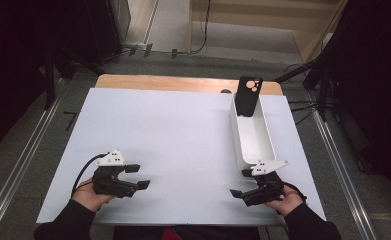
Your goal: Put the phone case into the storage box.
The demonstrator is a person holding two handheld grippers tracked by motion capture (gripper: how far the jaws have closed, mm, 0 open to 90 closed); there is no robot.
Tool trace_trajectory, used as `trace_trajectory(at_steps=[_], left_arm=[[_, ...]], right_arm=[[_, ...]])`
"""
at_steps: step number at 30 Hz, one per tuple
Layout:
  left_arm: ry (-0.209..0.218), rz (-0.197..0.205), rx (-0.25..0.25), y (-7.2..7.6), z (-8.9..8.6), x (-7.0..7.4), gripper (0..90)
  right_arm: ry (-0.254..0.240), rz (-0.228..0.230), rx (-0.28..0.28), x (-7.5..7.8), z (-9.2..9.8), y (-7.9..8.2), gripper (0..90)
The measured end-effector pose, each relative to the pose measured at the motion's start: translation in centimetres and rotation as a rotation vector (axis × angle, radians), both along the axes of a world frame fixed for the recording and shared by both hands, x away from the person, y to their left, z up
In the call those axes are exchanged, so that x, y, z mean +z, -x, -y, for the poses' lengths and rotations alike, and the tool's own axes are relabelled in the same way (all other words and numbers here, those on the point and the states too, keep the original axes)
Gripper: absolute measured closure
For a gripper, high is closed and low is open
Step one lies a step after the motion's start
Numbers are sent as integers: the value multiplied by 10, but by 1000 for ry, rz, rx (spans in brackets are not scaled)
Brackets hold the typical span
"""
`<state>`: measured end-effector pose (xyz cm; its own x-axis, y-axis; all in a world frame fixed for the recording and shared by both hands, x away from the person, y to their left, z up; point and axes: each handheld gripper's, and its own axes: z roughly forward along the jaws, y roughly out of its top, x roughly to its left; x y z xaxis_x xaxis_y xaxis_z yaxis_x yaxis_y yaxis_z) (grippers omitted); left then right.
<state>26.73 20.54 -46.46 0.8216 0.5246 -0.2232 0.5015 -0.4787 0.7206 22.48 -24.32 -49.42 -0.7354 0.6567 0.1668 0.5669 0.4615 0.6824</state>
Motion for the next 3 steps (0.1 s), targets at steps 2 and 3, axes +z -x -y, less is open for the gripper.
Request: trace_trajectory(at_steps=[2, 3], left_arm=[[3, -1, 2, 0, 0, 0, 284], [3, 0, 3, 0, 0, 0, 284]], right_arm=[[20, 4, 8, -2, 0, 0, 151], [26, 7, 12, -2, 0, 0, 151]])
